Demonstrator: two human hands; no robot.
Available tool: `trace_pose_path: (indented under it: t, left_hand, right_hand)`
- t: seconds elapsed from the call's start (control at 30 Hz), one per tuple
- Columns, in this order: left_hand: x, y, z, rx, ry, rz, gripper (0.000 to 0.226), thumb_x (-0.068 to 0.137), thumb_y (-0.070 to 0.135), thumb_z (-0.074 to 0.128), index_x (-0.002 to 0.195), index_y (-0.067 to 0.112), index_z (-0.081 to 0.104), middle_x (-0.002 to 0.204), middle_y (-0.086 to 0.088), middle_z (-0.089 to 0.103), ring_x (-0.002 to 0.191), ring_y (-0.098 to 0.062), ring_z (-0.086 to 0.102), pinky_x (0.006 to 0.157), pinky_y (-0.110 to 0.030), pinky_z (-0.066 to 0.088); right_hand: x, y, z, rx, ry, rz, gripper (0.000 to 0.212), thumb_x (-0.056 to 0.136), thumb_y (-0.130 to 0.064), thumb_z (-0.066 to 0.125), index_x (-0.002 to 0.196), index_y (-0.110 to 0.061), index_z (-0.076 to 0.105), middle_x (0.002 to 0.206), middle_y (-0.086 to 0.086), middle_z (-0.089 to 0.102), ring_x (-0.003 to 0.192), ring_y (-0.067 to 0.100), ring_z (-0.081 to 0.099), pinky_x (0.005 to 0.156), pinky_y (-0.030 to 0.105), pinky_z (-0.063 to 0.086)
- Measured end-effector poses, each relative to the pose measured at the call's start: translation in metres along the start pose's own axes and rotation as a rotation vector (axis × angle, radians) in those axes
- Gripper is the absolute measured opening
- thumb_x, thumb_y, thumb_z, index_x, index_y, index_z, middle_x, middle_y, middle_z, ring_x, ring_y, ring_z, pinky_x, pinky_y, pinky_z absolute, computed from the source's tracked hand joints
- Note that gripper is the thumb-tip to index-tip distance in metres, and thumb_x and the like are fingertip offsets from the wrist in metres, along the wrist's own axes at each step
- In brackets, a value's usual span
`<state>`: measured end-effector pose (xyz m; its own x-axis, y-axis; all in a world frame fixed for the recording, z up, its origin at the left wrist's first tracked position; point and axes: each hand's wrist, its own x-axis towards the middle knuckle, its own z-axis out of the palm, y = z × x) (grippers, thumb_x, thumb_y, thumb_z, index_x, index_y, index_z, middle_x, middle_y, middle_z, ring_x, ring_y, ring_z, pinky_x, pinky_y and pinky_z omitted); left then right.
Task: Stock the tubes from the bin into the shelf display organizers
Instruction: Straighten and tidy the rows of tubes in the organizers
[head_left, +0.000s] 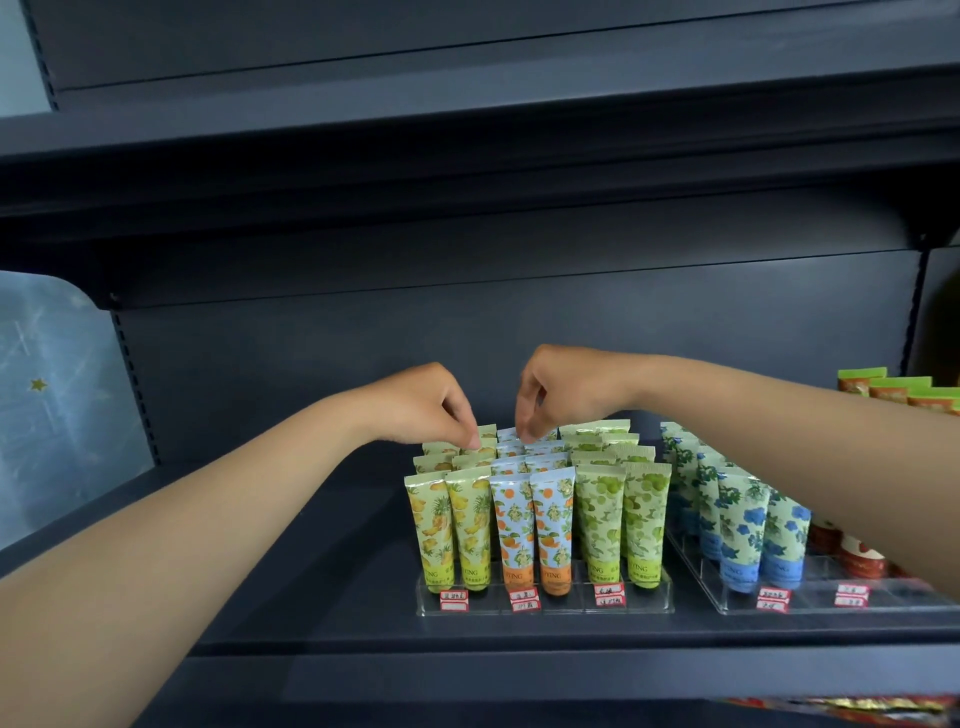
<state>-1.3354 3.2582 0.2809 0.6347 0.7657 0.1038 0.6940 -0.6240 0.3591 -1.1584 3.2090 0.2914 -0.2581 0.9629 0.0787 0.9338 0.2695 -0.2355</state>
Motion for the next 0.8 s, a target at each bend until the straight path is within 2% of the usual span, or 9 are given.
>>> trace_pose_path:
  t: [0.07, 0.2, 0.27, 0.3, 0.37, 0.47, 0.63, 0.73, 0.8]
  left_hand:
    - [0.002, 0.008, 0.004, 0.003, -0.008, 0.011, 0.007, 0.08, 0.027, 0.072, 0.083, 0.023, 0.076, 0.067, 0.023, 0.063, 0.067, 0.003, 0.055, 0.064, -0.014, 0.04]
    - [0.009, 0.02, 0.012, 0.02, -0.038, 0.027, 0.01, 0.08, 0.03, 0.072, 0.083, 0.022, 0.077, 0.064, 0.019, 0.061, 0.06, 0.001, 0.051, 0.058, -0.014, 0.037]
    - [0.012, 0.024, 0.016, 0.043, -0.062, 0.032, 0.01, 0.081, 0.029, 0.071, 0.084, 0.021, 0.077, 0.063, 0.02, 0.062, 0.056, 0.005, 0.052, 0.055, -0.011, 0.036]
    - [0.013, 0.025, 0.017, 0.055, -0.074, 0.038, 0.011, 0.081, 0.029, 0.071, 0.084, 0.02, 0.077, 0.065, 0.019, 0.063, 0.058, 0.005, 0.053, 0.056, -0.013, 0.039]
    - [0.016, 0.026, 0.02, 0.066, -0.088, 0.046, 0.01, 0.08, 0.026, 0.072, 0.084, 0.019, 0.077, 0.073, 0.017, 0.068, 0.072, 0.001, 0.059, 0.07, -0.022, 0.047]
    - [0.018, 0.027, 0.022, 0.085, -0.096, 0.056, 0.007, 0.08, 0.022, 0.071, 0.082, 0.018, 0.077, 0.075, 0.02, 0.067, 0.077, 0.003, 0.06, 0.076, -0.02, 0.048]
    - [0.019, 0.025, 0.022, 0.111, -0.092, 0.047, 0.008, 0.08, 0.023, 0.071, 0.083, 0.018, 0.077, 0.082, 0.014, 0.07, 0.08, -0.002, 0.06, 0.077, -0.024, 0.05]
    - [0.018, 0.025, 0.017, 0.089, -0.074, 0.039, 0.009, 0.082, 0.023, 0.07, 0.084, 0.019, 0.077, 0.077, 0.014, 0.068, 0.065, 0.002, 0.055, 0.057, -0.014, 0.042]
    - [0.016, 0.023, 0.012, 0.063, -0.052, 0.027, 0.009, 0.082, 0.023, 0.07, 0.085, 0.018, 0.077, 0.078, 0.017, 0.068, 0.068, 0.006, 0.057, 0.062, -0.011, 0.044]
  right_hand:
    - [-0.005, 0.005, 0.0, -0.014, -0.008, 0.015, 0.011, 0.08, -0.024, 0.072, 0.089, -0.018, 0.074, 0.076, -0.018, 0.064, 0.068, -0.003, 0.055, 0.058, 0.01, 0.035]
    - [-0.01, 0.012, 0.003, -0.035, -0.04, 0.019, 0.007, 0.079, -0.023, 0.073, 0.085, -0.018, 0.074, 0.081, -0.013, 0.068, 0.074, 0.0, 0.057, 0.062, 0.012, 0.038]
    - [-0.012, 0.015, 0.006, -0.049, -0.054, 0.02, 0.007, 0.079, -0.023, 0.073, 0.084, -0.018, 0.075, 0.085, -0.01, 0.07, 0.077, 0.002, 0.058, 0.064, 0.013, 0.04]
    - [-0.013, 0.015, 0.007, -0.054, -0.055, 0.02, 0.008, 0.079, -0.023, 0.073, 0.085, -0.018, 0.075, 0.087, -0.009, 0.071, 0.079, 0.004, 0.059, 0.066, 0.015, 0.041]
    - [-0.012, 0.016, 0.009, -0.071, -0.05, 0.016, 0.011, 0.08, -0.024, 0.073, 0.088, -0.017, 0.075, 0.093, -0.006, 0.072, 0.087, 0.009, 0.061, 0.074, 0.019, 0.045]
    - [-0.011, 0.015, 0.009, -0.085, -0.044, 0.011, 0.014, 0.081, -0.024, 0.072, 0.092, -0.016, 0.074, 0.098, -0.003, 0.072, 0.093, 0.011, 0.061, 0.081, 0.024, 0.046]
    - [-0.01, 0.016, 0.007, -0.043, -0.037, 0.018, 0.014, 0.081, -0.023, 0.071, 0.092, -0.015, 0.074, 0.088, -0.007, 0.07, 0.071, 0.0, 0.055, 0.064, 0.014, 0.042]
    - [-0.008, 0.017, 0.004, -0.025, -0.015, 0.018, 0.012, 0.081, -0.023, 0.071, 0.09, -0.015, 0.074, 0.082, -0.011, 0.068, 0.069, -0.001, 0.056, 0.063, 0.013, 0.041]
    - [-0.005, 0.018, 0.002, -0.011, -0.002, 0.018, 0.01, 0.081, -0.023, 0.072, 0.088, -0.017, 0.074, 0.079, -0.013, 0.066, 0.071, -0.001, 0.056, 0.065, 0.014, 0.04]
